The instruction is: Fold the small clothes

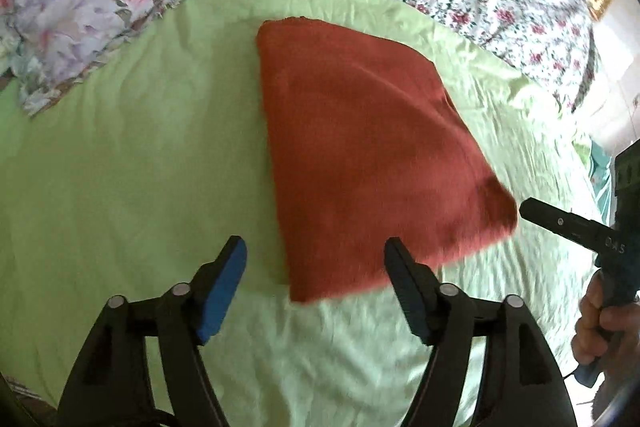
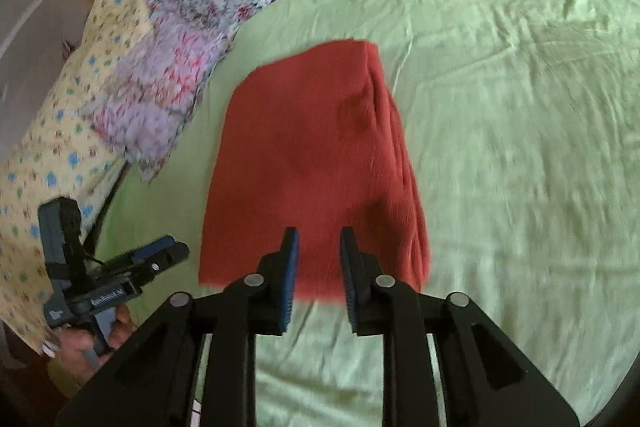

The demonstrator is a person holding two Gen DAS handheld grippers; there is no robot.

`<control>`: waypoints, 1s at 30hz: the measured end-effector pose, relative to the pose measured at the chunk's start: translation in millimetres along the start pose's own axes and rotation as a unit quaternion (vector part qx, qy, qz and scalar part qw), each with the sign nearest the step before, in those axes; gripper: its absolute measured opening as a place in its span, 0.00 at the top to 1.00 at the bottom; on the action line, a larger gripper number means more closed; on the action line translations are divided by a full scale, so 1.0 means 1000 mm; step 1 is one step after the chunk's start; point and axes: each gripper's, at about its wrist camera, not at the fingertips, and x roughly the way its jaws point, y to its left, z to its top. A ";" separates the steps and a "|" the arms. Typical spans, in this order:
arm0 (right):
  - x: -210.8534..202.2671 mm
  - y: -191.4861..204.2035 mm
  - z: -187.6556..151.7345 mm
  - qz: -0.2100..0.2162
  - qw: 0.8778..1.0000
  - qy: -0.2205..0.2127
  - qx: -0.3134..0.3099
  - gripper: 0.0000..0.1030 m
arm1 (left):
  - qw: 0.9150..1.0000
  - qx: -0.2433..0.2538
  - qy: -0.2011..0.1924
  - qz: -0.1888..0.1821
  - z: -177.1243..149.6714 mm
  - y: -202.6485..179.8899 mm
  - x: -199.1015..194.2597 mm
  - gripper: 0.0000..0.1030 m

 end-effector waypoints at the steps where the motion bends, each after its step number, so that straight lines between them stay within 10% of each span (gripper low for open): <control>1: -0.003 0.005 -0.012 -0.007 1.000 -0.001 -0.007 0.64 | 1.000 0.006 -0.010 0.004 -0.007 0.001 -0.005 0.26; 13: -0.025 0.032 -0.099 -0.079 0.994 -0.024 -0.067 0.32 | 0.994 0.081 -0.032 0.062 -0.074 0.003 -0.040 0.24; 30: -0.046 0.067 -0.073 -0.098 0.981 -0.076 -0.146 0.10 | 0.987 0.102 -0.091 0.087 -0.031 -0.018 -0.058 0.15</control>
